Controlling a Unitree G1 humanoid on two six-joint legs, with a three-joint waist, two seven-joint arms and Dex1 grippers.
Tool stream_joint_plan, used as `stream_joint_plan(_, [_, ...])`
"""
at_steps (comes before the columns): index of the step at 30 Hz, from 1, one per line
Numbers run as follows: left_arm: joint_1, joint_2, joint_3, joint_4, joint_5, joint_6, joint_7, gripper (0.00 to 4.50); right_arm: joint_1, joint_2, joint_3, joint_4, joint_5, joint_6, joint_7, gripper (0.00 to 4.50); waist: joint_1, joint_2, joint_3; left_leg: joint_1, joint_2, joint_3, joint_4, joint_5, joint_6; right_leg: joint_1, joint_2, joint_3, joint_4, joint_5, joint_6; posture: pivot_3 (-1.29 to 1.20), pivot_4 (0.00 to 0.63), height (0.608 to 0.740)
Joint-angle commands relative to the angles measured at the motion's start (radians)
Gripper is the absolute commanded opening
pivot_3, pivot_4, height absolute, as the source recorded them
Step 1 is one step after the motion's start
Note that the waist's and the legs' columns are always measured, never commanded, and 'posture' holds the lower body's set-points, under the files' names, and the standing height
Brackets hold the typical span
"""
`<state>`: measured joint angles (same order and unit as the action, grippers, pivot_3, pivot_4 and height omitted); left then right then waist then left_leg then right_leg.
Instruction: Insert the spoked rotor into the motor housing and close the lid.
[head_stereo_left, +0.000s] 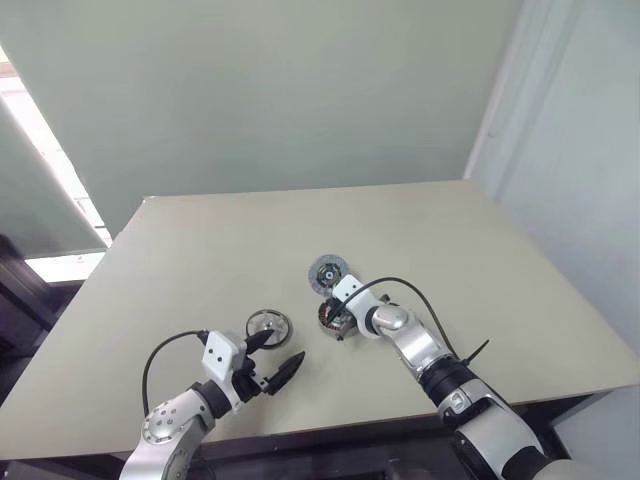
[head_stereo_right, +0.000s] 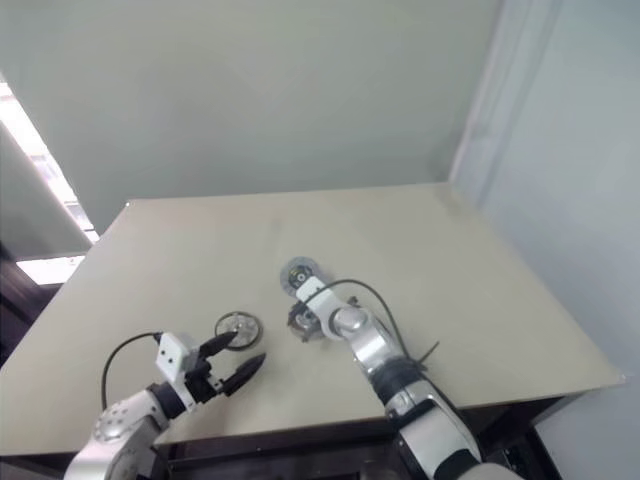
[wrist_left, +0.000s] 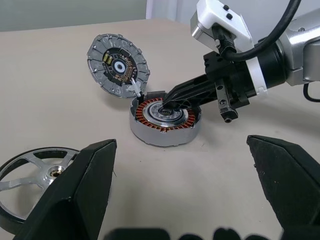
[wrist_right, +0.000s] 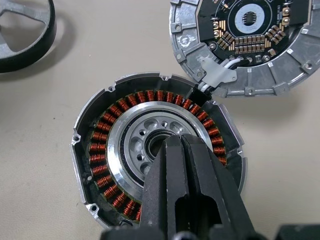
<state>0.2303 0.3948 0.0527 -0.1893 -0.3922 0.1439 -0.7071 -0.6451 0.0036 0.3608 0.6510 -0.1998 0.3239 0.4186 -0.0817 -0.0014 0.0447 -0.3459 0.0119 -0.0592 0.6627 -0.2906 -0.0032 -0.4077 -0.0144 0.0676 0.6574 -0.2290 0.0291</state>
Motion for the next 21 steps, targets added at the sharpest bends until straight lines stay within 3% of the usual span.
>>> stream_joint_plan(1, [-0.003,-0.001,0.004,-0.046,-0.003,-0.016,0.002,4.50,-0.015,-0.003,-0.008,-0.029,0.001,0.012,0.009,0.03,0.000,0.000,0.000,0.000,0.000,0.000,0.000,0.000,0.000,0.000,0.000,0.000,0.000,0.000,0.000,0.00,0.000,0.740])
stream_joint_plan(21, [-0.013,-0.004,0.000,-0.038,-0.001,-0.018,-0.002,4.50,-0.024,-0.020,-0.014,-0.134,0.021,0.057,0.077,0.03,0.000,0.000,0.000,0.000,0.000,0.000,0.000,0.000,0.000,0.000,0.000,0.000,0.000,0.000,0.000,0.00,0.000,0.740])
